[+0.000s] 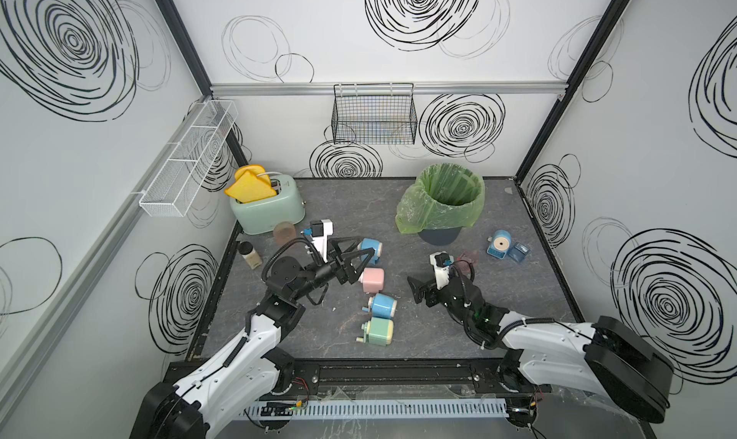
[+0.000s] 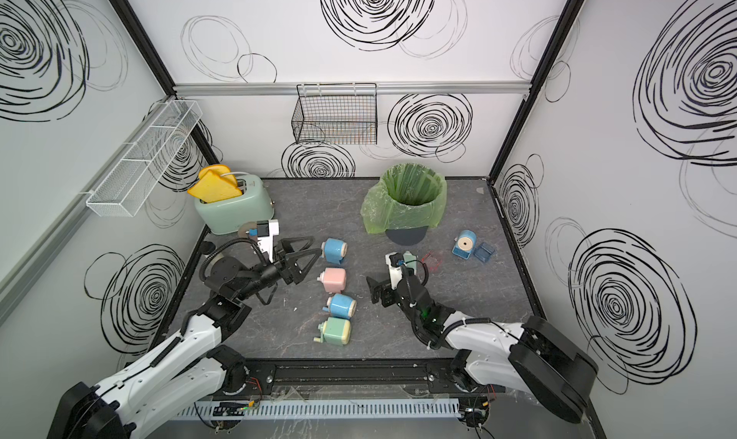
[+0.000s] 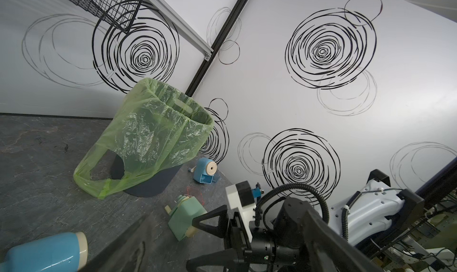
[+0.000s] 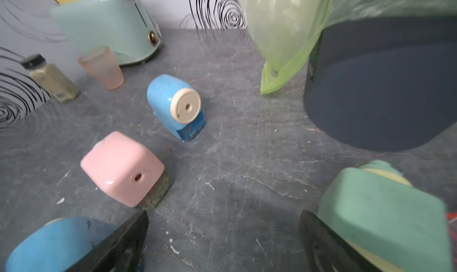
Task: Take out the pencil sharpener tray and clean the shavings
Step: Place the pencil sharpener at the center of the board, then move the pencil sharpener to the center of the board.
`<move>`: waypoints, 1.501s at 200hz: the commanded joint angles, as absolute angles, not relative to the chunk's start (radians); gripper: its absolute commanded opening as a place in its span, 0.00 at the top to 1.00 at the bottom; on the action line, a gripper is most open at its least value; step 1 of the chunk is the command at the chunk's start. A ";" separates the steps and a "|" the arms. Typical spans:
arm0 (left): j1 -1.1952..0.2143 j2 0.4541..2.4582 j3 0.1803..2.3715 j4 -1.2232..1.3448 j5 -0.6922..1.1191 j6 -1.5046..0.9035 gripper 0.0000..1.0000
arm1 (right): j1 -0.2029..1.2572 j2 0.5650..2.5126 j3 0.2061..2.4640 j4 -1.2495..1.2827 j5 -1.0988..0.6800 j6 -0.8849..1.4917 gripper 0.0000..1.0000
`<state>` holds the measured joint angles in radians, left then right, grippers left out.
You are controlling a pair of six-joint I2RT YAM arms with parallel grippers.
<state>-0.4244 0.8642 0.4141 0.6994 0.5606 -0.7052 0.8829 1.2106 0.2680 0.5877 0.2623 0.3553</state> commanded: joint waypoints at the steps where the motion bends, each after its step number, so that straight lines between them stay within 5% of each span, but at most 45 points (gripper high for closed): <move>1: -0.424 0.858 0.413 0.761 0.575 -0.719 0.03 | 0.905 1.335 0.338 0.580 0.267 0.401 0.01; 81: -0.421 0.845 0.405 0.756 0.573 -0.715 0.03 | 0.906 1.561 0.388 0.577 0.505 0.545 0.01; 300: -0.423 0.875 0.416 0.762 0.586 -0.715 0.03 | 0.705 1.618 0.431 0.656 0.465 0.472 0.01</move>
